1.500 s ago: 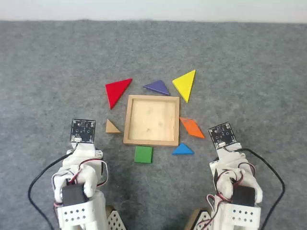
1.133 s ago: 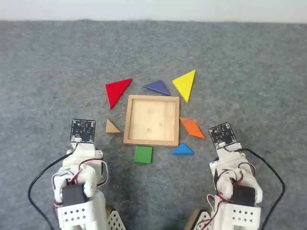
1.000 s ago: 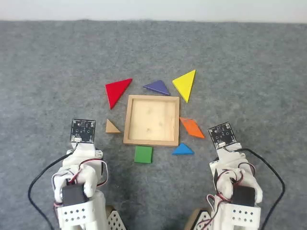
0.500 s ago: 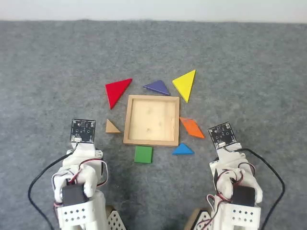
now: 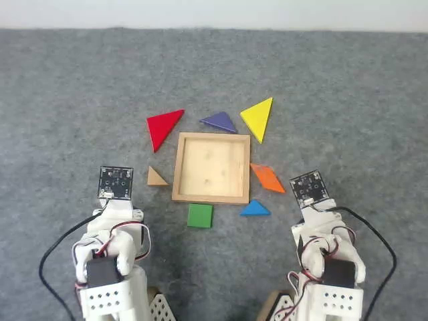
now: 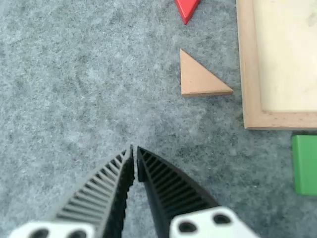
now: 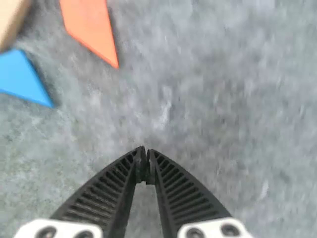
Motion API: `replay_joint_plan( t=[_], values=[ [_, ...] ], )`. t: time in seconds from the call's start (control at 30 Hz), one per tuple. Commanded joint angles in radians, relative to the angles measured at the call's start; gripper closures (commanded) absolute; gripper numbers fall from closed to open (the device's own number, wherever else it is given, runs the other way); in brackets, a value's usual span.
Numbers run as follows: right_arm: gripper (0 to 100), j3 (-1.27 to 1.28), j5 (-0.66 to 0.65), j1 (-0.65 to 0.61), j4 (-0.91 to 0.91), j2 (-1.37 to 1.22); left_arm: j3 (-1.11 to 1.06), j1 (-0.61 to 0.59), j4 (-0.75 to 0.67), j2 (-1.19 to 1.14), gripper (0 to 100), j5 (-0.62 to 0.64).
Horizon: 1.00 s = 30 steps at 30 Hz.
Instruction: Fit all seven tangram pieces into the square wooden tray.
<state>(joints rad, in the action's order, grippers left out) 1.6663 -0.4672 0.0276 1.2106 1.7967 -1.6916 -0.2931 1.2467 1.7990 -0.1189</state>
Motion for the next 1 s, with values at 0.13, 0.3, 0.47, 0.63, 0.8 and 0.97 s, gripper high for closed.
replay_joint_plan(
  t=[0.13,0.3,0.47,0.63,0.8,0.97],
  values=[
    [99.2,-0.152,0.015,-0.116,-0.093,0.013,0.173,0.034,-0.196,0.02,96,-0.157],
    [99.3,-0.313,0.132,-0.246,-0.042,-0.005,0.344,0.132,-0.158,0.002,92,-0.028],
    [99.3,-0.365,0.167,-0.401,-0.096,-0.225,0.483,0.199,-0.16,-0.235,92,-0.023],
    [99.3,-0.381,0.172,-0.406,-0.329,-0.498,0.668,0.239,-0.269,-0.601,91,-0.129],
    [99.3,-0.342,0.181,-0.4,-0.519,-0.746,0.908,0.213,-0.315,-1.042,87,-0.221],
    [99.3,-0.304,0.226,-0.401,-0.664,-0.918,1.241,0.199,-0.262,-1.528,86,-0.273]
  ],
)
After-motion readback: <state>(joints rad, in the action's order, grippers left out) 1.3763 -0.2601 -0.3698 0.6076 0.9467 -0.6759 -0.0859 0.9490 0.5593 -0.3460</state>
